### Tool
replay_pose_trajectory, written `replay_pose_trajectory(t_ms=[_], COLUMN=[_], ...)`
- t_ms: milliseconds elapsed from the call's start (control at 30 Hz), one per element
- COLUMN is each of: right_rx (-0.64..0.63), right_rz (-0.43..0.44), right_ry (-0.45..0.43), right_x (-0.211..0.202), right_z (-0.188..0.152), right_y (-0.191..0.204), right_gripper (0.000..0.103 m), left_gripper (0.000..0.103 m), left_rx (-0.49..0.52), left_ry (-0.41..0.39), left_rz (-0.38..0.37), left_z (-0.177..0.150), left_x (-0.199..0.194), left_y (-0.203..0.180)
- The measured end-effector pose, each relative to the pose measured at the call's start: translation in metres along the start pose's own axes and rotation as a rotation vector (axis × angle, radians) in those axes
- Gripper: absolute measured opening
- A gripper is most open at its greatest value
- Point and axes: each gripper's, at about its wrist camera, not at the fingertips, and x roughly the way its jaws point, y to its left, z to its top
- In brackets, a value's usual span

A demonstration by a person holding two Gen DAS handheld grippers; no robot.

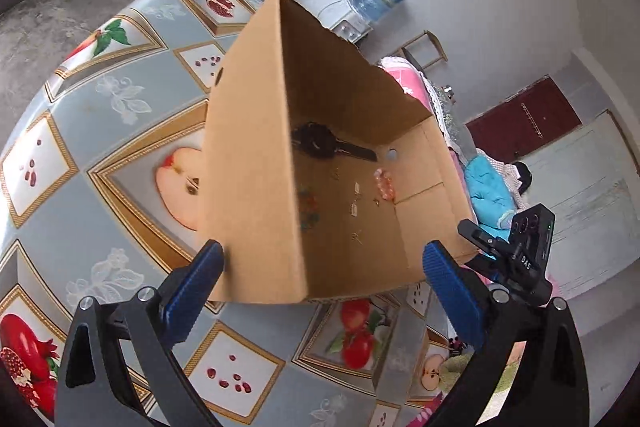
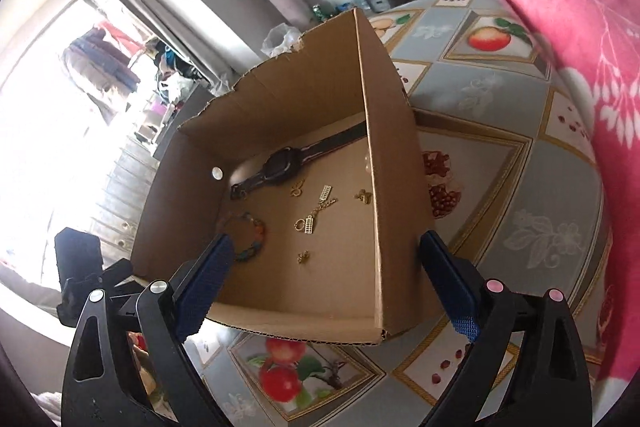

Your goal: Organize jewelry

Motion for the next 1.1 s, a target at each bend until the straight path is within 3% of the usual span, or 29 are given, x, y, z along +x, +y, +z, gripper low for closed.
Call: replay_pose_trajectory(t_ms=[333,633,833,1100], right_rx=[-0.002,-0.043,-0.031,-0.074], right_rz=[0.039,0.002,-0.016,-0.107], right_ry=[0.035,0.063,0.065,0.058], right_x=[0.001,0.001,-0.01,-0.017], right_z=[0.006,0.001,-0.025,-0.062], right_y=[-0.006,0.001,0.008,0.033], right_gripper=[0.091,0.091,0.091,0.091], left_gripper=[0.098,0.098,0.098,0.098], left_rx=[0.08,0.096,0.091,0.123], left_ry=[-0.023,-0.003,0.013,-0.012], left_rz=[0.078,0.077,0.074,0.096], left_z=[-0.011,-0.023,-0.04,-0.059], left_x=[-0.003,-0.01,-0.023,-0.047], left_y=[-0.018,-0.02,-0.017,-0.014])
